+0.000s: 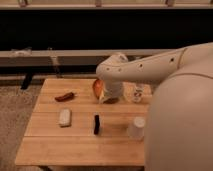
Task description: Place the ceramic cup over the eraser
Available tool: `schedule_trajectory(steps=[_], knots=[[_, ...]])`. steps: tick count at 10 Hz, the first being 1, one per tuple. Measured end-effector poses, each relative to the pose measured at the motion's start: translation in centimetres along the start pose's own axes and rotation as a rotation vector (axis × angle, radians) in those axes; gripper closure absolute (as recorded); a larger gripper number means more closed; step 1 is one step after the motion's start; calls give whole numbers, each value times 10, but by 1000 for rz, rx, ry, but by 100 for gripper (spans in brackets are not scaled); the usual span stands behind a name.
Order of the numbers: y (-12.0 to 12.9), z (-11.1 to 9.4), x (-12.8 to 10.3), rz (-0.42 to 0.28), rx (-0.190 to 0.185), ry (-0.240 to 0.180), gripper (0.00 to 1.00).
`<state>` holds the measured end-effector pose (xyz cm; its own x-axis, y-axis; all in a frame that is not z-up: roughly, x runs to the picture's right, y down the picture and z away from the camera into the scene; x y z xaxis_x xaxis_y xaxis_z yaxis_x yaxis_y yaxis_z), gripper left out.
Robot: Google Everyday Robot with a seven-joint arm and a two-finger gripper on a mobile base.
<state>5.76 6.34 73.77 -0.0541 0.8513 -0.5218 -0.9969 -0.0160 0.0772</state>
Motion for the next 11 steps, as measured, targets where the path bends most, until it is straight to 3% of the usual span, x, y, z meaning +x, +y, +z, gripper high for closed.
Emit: schedule_trajectory(steps=[2, 5, 8, 11], knots=[[-36, -5, 15, 66, 20, 22, 20], [-63, 4, 52, 134, 19, 107, 20], [-53, 26, 89, 162, 6, 170, 20], [-63, 29, 101, 193, 10, 181, 20]])
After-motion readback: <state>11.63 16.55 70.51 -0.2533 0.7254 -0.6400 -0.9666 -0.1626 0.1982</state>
